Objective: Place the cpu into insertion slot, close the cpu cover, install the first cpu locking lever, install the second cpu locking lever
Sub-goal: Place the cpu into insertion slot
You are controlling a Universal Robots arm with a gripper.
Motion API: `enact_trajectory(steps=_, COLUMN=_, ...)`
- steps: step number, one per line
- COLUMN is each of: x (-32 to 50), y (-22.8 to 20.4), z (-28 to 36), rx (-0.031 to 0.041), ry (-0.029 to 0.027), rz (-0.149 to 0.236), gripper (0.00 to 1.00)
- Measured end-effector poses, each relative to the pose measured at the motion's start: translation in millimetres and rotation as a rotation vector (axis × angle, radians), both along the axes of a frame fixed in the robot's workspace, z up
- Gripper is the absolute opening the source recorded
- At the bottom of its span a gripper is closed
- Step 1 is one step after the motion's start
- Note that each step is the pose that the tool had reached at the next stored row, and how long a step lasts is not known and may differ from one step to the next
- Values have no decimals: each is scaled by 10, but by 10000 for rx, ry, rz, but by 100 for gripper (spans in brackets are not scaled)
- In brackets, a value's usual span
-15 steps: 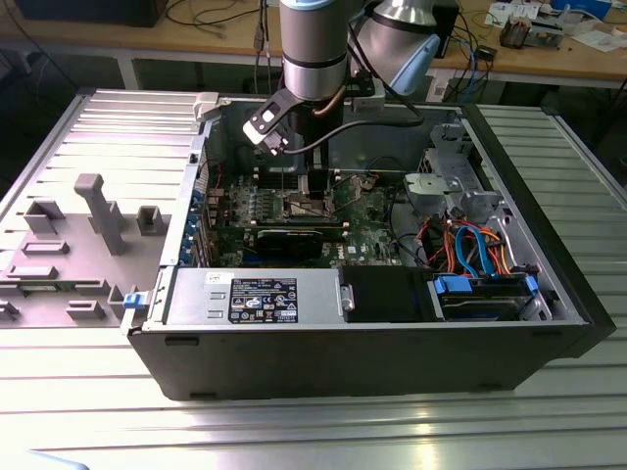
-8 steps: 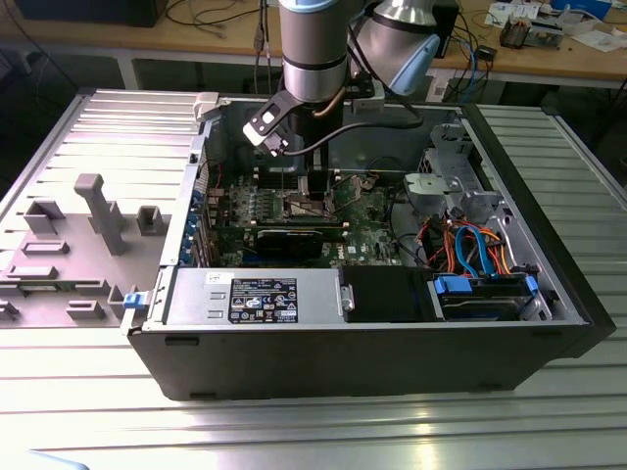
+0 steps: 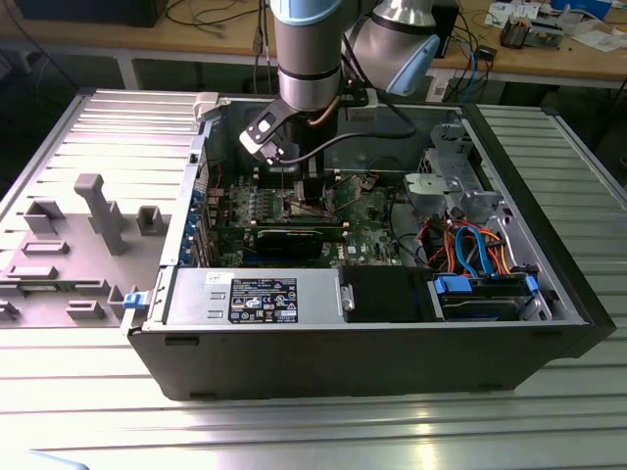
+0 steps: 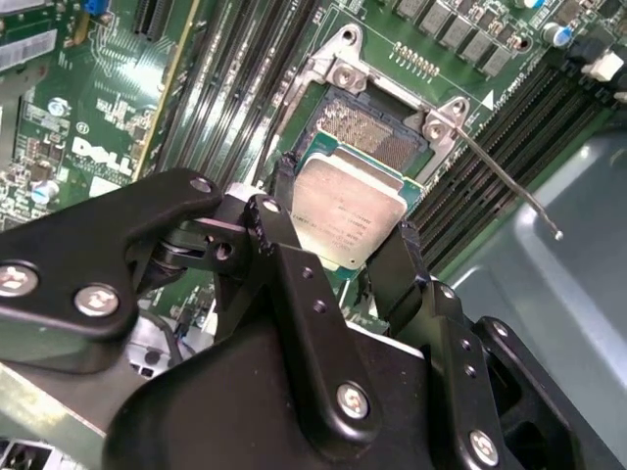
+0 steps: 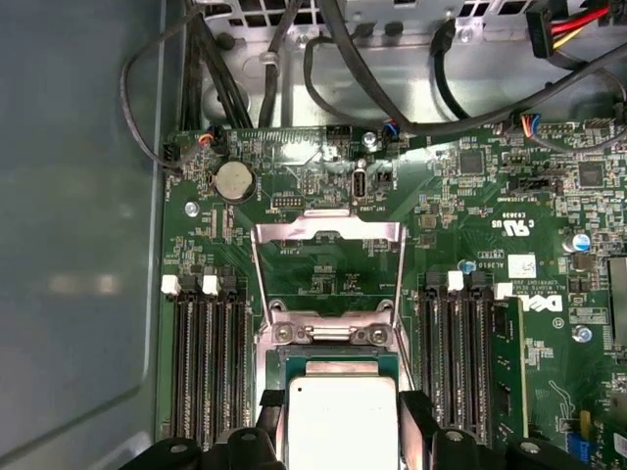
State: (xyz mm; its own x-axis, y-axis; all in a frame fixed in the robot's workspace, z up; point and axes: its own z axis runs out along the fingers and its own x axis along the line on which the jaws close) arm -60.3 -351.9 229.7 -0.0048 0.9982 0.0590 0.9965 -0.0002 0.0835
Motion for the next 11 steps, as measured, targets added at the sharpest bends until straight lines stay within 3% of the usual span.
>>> enact_trajectory(steps=11, x=-38, y=8, z=-154, rx=0, ry=13, rz=4, gripper=55)
